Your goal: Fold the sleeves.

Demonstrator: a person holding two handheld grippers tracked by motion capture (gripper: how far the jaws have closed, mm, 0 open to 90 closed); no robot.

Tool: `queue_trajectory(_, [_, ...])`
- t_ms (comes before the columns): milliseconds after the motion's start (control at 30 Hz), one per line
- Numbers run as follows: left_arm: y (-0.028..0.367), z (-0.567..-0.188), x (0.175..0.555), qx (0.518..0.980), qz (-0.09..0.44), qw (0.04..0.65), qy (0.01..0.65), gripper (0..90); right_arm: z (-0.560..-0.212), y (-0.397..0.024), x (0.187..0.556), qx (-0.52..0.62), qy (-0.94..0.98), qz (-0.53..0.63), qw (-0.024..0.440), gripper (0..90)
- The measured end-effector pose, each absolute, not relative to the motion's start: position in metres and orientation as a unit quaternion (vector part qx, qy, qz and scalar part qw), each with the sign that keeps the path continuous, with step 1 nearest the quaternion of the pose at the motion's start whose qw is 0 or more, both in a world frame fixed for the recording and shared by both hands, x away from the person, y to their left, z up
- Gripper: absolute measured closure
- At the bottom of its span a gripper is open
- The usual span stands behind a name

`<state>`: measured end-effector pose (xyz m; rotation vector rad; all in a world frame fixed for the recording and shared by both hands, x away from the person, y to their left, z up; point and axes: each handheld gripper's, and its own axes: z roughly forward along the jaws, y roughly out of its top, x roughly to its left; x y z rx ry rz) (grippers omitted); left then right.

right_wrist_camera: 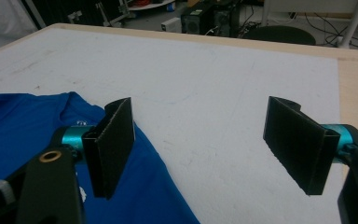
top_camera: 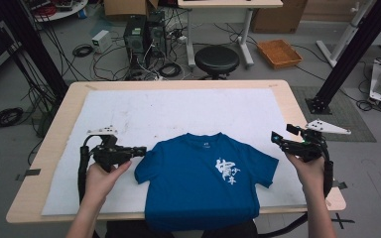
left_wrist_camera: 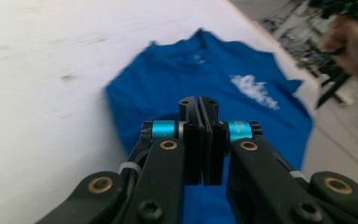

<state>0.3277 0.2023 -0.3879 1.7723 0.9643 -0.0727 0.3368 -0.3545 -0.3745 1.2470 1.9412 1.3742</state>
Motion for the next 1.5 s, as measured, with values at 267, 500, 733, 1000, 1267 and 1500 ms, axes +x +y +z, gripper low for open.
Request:
queue_trajectory(267, [0.151,-0.382,0.338,0.725,-0.08,0.554,0.402,88.6,-0.373,-0.355,0.335,0.453,0.702,0.501,0.227,24.6])
queue_trajectory(500, [0.102,-0.4,0.358,0.737,-0.089,0.532,0.407,88.6,-0.374,-0.354,0.335,0.452,0.705,0.496,0.228,24.6])
queue_trajectory(733, [0.078,-0.422,0.372,0.758,-0.083,0.517,0.389,88.3,-0.378,-0.355,0.336,0.458,0.706,0.49,0.227,24.8])
queue_trajectory(1000, [0.099,-0.404,0.36,0.77,0.019,0.533,0.351,51.0,-0.383,-0.359,0.338,0.477,0.708,0.473,0.216,28.8])
queue_trajectory(1267, [0.168,-0.395,0.339,0.765,0.149,0.518,0.352,49.2,-0.401,-0.37,0.342,0.514,0.729,0.422,0.164,51.7])
queue_trajectory(1500, [0.232,-0.399,0.331,0.73,0.171,0.531,0.394,49.2,-0.421,-0.376,0.343,0.538,0.741,0.38,0.132,61.8])
